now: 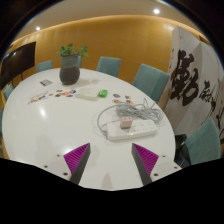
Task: Unplug charger
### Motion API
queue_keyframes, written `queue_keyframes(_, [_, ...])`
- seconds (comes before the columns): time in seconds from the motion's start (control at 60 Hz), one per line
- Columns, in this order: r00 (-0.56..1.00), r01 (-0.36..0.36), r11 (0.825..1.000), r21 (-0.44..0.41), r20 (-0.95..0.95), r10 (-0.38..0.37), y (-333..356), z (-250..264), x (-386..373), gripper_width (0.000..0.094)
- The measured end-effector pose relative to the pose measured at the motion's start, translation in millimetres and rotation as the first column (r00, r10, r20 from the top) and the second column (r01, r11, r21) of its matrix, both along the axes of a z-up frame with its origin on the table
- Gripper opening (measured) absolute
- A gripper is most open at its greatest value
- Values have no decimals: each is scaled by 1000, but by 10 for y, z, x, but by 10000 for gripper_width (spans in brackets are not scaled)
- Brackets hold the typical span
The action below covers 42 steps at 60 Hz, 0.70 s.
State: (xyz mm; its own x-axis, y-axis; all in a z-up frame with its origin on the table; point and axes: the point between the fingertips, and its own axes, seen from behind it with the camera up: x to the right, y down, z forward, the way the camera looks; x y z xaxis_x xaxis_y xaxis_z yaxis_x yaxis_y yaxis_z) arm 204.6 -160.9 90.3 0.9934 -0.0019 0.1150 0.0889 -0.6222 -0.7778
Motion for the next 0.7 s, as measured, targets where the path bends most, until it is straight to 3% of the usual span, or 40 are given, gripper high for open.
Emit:
queue_keyframes(0.267, [998, 18, 995, 101, -64, -11, 1263, -353, 554, 839])
queue_keyframes(0.433, [995, 19, 995, 99, -95, -10, 1675, -651, 653, 635])
queue_keyframes(0.533, [996, -6, 991, 134, -88, 18, 1757, -637, 635, 371])
queue_keyframes(0.7, [994, -4, 989, 149, -112, 21, 1766, -655, 629, 363])
